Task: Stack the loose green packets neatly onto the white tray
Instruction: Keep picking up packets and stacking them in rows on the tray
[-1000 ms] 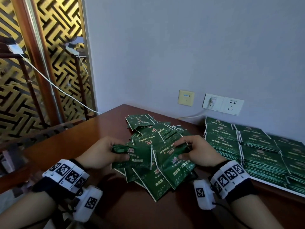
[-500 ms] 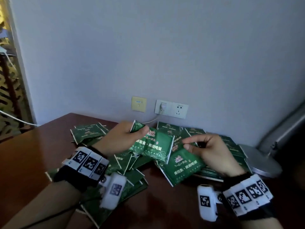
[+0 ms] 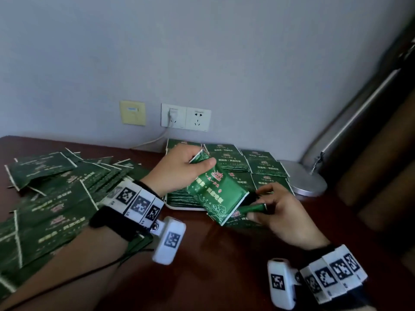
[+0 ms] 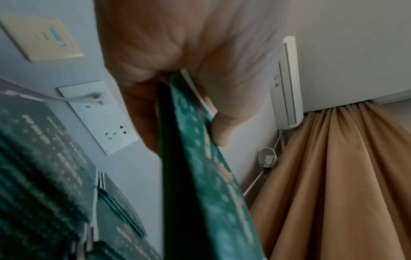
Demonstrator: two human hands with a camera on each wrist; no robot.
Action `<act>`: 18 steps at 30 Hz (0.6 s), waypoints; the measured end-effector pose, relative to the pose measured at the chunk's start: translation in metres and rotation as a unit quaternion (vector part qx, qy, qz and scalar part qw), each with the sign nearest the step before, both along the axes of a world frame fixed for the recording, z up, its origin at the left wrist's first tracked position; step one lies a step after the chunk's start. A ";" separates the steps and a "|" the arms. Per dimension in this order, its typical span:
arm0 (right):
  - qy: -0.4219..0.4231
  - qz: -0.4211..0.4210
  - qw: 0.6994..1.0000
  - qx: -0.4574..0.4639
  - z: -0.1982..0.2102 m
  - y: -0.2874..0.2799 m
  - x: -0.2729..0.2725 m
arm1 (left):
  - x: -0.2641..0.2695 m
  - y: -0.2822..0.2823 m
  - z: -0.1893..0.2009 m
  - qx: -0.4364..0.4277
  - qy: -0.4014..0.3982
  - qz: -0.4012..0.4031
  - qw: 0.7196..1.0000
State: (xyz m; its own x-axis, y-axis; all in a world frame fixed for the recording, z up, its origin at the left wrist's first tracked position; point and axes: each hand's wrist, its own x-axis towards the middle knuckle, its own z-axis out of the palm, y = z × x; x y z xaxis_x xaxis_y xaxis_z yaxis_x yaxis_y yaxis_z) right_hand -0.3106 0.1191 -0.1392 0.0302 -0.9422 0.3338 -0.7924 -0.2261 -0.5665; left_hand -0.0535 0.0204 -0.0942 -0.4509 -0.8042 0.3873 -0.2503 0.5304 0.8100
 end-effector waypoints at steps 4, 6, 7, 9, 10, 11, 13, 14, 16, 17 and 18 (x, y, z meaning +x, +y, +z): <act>-0.124 0.052 0.991 -0.005 0.004 0.006 0.004 | -0.006 0.000 -0.008 0.011 0.046 0.036 0.998; -0.190 0.078 0.978 0.020 0.003 0.006 0.006 | -0.009 0.001 -0.008 0.011 0.081 0.051 0.995; -0.206 0.085 0.975 0.021 0.002 0.006 0.007 | -0.011 0.002 -0.008 0.006 0.091 0.051 0.995; -0.235 0.095 0.967 0.013 -0.001 0.003 0.010 | -0.015 0.005 -0.010 -0.015 0.104 0.063 0.992; -0.250 0.096 0.963 0.008 -0.003 0.002 0.011 | -0.017 0.006 -0.013 -0.023 0.111 0.075 0.991; -0.264 0.094 0.960 0.003 -0.003 0.001 0.012 | -0.018 0.007 -0.014 -0.030 0.118 0.086 0.989; -0.292 0.083 0.953 -0.006 -0.004 0.000 0.014 | -0.020 0.008 -0.019 -0.039 0.131 0.101 0.985; -0.307 0.078 0.948 -0.012 -0.005 -0.001 0.015 | -0.021 0.009 -0.021 -0.042 0.138 0.107 0.984; -0.323 0.070 0.944 -0.016 -0.006 -0.001 0.016 | -0.024 0.009 -0.026 -0.049 0.151 0.126 0.979; -0.327 0.071 0.942 -0.014 -0.006 -0.001 0.017 | -0.026 0.009 -0.027 -0.052 0.157 0.137 0.977; -0.331 0.075 0.941 -0.012 -0.006 -0.001 0.017 | -0.027 0.009 -0.028 -0.055 0.160 0.149 0.974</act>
State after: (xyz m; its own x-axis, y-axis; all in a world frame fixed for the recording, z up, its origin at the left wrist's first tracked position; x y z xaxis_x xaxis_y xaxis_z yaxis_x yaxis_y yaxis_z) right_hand -0.2936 0.1184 -0.1450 -0.0591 -0.9359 0.3473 -0.2264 -0.3262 -0.9178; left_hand -0.0805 0.0299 -0.1224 -0.0453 -0.8272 0.5601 -0.1504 0.5599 0.8148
